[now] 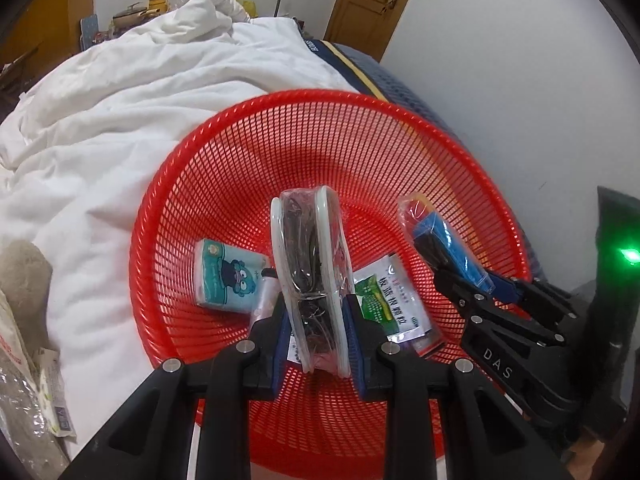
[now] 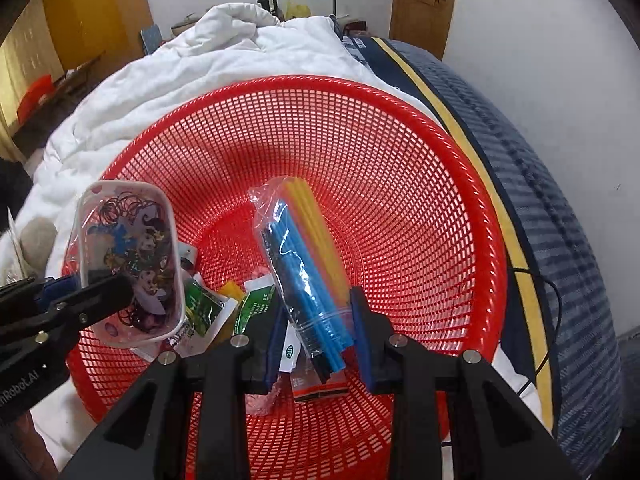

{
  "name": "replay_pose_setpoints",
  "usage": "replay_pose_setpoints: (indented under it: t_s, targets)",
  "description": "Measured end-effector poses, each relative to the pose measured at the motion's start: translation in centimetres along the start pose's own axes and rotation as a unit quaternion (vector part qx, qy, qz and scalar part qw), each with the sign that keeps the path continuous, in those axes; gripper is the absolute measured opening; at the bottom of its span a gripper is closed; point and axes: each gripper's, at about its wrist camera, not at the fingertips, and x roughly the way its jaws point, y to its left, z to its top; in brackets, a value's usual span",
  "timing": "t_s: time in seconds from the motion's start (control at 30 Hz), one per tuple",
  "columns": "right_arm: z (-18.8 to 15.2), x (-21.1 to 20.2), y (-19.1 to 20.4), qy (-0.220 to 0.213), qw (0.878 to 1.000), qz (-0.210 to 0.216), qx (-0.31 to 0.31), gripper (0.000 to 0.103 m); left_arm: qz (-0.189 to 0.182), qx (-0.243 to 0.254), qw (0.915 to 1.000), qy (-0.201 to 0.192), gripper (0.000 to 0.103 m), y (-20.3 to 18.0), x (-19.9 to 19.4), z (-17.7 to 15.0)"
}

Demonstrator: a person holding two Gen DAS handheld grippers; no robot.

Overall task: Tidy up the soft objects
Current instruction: 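Lower and release the sticker box from the left tool while the right tool releases the straw bag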

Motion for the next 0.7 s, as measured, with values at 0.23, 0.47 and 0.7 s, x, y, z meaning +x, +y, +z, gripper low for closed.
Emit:
replay_pose_setpoints:
  t_s: [0.23,0.47,0.7]
  targets:
    - [-0.4,1.1,1.4,0.001,1.000,-0.026,-0.016,0.030,0.006,-0.013,0.9998,0.013,0.026,0.9,1.6,-0.9]
    - [-0.5,2.4,2.6,0.016,0.999,-0.037,-0.029,0.030,0.020,-0.007,0.9997,0.013,0.026,1.0,2.3,-1.3]
    - [-0.4,3.0,2.8,0.030,0.998,-0.044,-0.031,0.032,0.037,-0.005,0.9992,0.015,0.026,1.1,2.9,-1.6]
